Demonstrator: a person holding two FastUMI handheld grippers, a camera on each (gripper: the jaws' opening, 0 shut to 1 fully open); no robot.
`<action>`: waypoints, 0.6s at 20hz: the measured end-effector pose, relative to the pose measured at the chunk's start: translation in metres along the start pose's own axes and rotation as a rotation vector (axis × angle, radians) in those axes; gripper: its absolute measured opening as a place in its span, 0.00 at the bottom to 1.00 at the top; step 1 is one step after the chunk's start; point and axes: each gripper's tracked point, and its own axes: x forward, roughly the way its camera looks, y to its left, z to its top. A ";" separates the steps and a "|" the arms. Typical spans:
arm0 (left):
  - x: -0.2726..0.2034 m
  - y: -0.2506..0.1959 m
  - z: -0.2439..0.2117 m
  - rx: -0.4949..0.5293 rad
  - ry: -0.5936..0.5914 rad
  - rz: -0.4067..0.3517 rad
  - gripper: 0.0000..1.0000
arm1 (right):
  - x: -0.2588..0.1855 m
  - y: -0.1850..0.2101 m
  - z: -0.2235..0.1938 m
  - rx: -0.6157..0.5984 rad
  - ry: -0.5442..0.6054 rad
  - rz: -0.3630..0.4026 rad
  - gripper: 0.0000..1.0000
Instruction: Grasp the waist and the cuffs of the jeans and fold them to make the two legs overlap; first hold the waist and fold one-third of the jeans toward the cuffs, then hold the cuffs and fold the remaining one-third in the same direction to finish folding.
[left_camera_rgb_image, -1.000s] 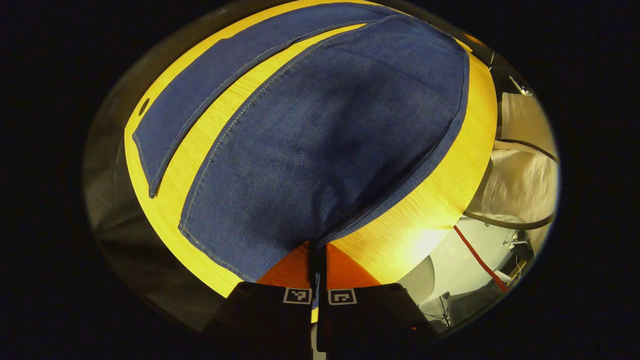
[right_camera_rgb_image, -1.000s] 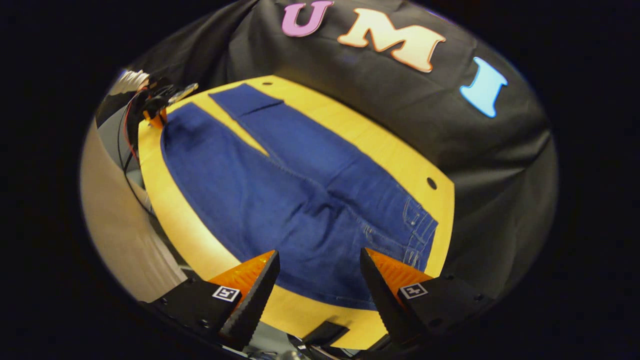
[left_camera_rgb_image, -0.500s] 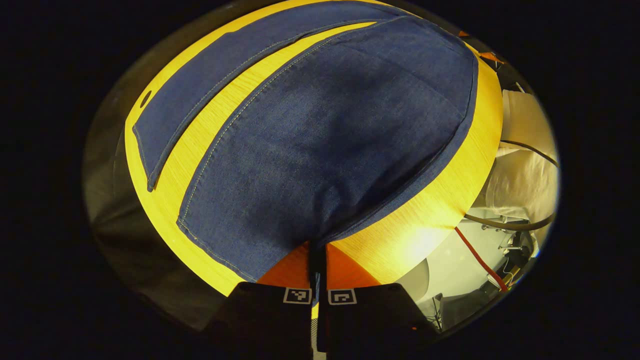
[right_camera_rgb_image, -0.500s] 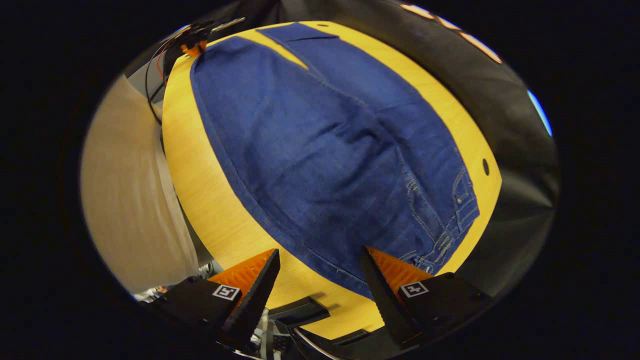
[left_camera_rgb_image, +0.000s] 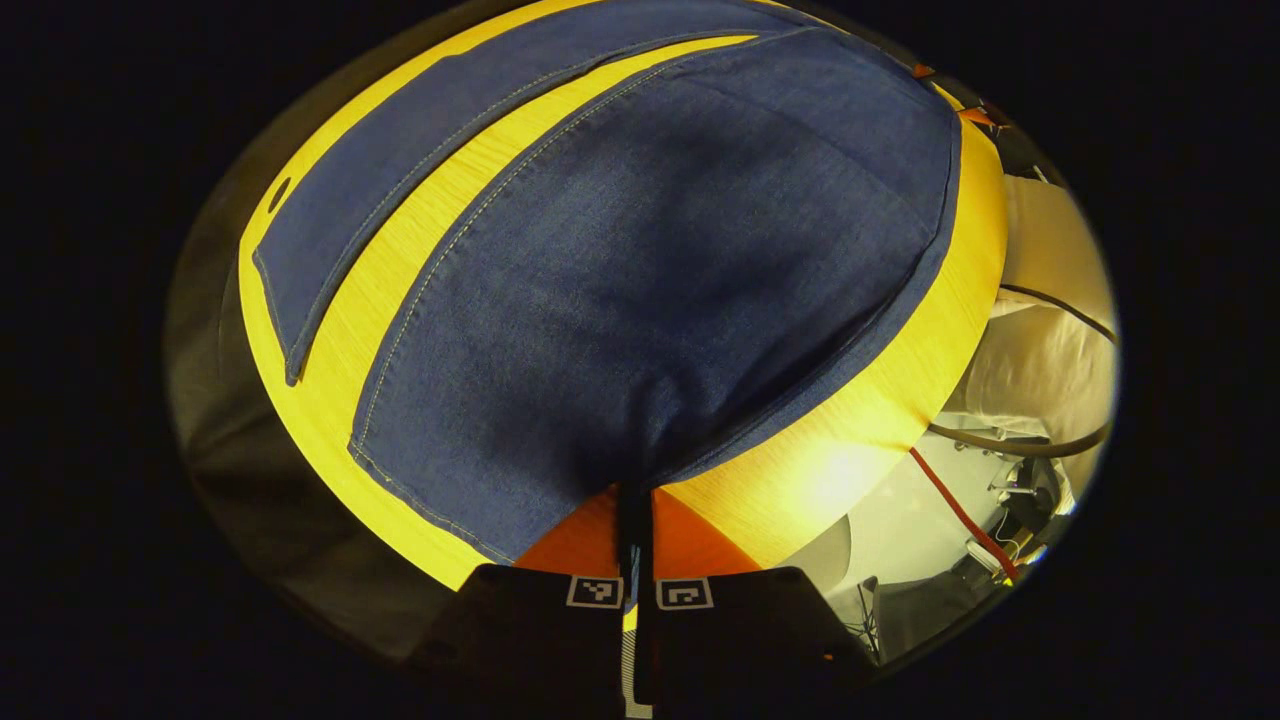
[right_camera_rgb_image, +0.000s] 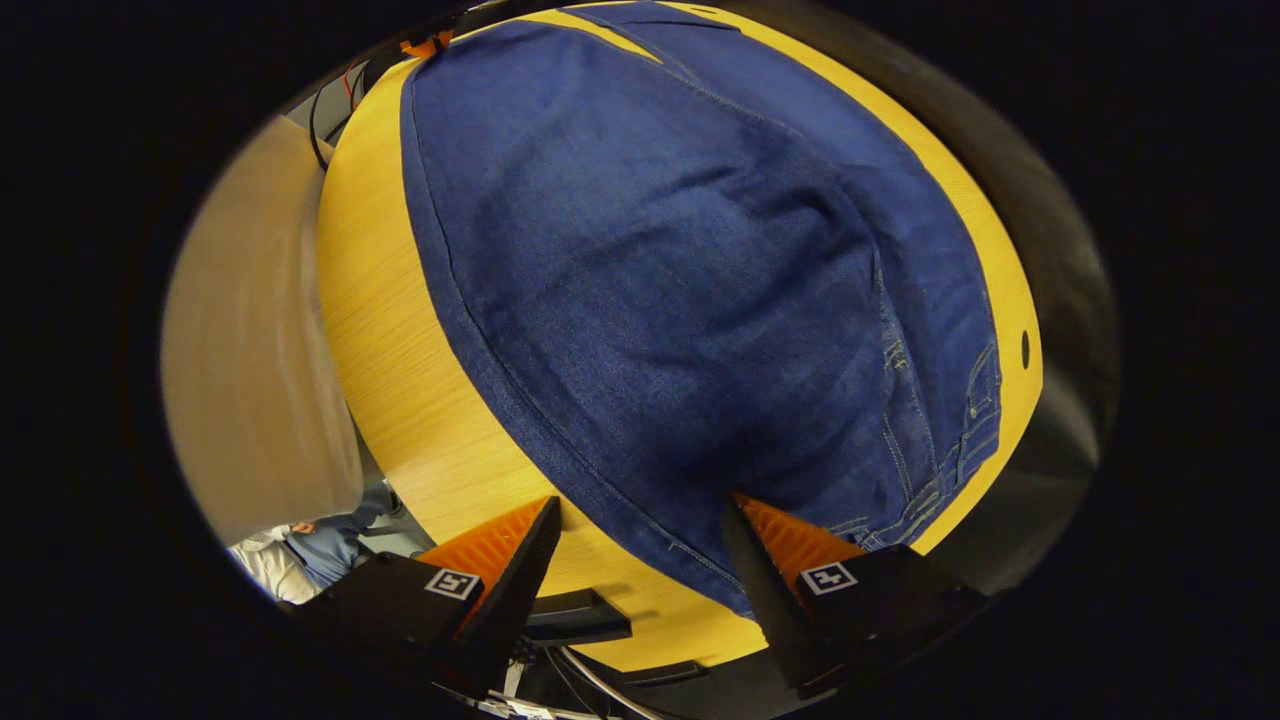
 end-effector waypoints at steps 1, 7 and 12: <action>-0.001 0.000 0.000 0.001 0.000 -0.002 0.00 | 0.001 0.001 0.000 0.002 0.002 0.009 0.97; 0.000 0.000 0.000 0.009 0.005 -0.015 0.00 | 0.003 -0.003 -0.001 0.029 0.012 0.028 0.95; 0.000 0.000 -0.001 0.014 0.012 -0.019 0.00 | 0.001 0.004 -0.001 0.079 0.015 0.015 0.66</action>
